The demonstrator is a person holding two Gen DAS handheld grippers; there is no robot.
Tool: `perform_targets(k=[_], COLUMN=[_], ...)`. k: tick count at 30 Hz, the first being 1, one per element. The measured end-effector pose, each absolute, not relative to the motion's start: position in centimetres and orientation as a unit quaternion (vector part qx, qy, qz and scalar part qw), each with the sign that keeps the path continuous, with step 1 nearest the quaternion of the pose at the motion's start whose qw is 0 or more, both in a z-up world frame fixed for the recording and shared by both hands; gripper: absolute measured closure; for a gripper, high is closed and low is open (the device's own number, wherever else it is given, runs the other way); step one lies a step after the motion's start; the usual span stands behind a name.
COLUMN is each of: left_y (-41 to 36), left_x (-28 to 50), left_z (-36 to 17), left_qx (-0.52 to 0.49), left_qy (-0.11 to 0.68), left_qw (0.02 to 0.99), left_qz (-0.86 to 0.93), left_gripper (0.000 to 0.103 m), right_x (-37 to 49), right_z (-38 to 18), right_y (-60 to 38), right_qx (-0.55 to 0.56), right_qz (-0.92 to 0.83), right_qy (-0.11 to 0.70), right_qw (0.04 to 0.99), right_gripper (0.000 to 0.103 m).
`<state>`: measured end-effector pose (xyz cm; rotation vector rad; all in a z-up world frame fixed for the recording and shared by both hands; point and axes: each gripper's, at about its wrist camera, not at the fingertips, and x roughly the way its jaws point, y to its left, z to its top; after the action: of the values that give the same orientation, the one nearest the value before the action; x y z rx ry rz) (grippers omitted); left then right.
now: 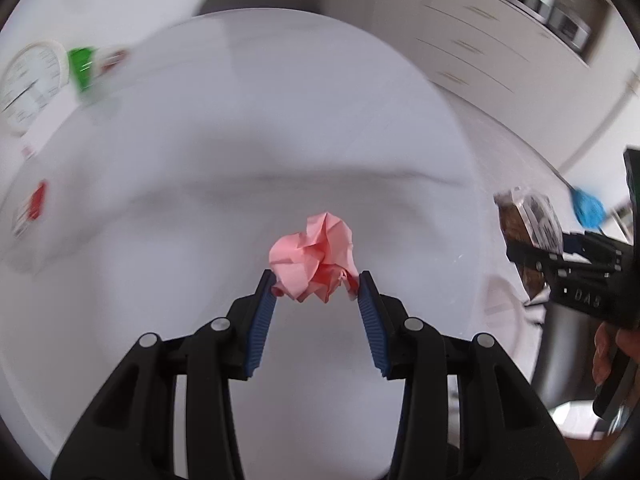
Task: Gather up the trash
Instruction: 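Carry the pink paper and snack bag over the wastebasket and open both tools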
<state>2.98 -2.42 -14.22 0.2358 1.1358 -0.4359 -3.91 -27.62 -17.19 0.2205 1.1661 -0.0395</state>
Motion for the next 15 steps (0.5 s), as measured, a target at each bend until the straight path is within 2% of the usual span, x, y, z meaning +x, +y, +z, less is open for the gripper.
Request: perform_targets(k=[7,15], left_y=[-10.7,-21.1], left_x=[-2.8,-8.3], left_z=[-15.6,-18.2], left_qx=[0.156,0.209], left_qy=[0.540,0.542], left_qw=[0.768,0.711], left_qz=[-0.307,-0.396], left_gripper=[0.062,0.062], right_x=[-13.4,-19.0], right_z=[-19.7,-19.9], right_y=[-34.0,-38.7], right_qx=[0.161,0.189], right_qz=[-0.118,-0.172], right_qy=[0.568,0.555], right_qw=[0.798,0.792], right_gripper=[0.044,0.042])
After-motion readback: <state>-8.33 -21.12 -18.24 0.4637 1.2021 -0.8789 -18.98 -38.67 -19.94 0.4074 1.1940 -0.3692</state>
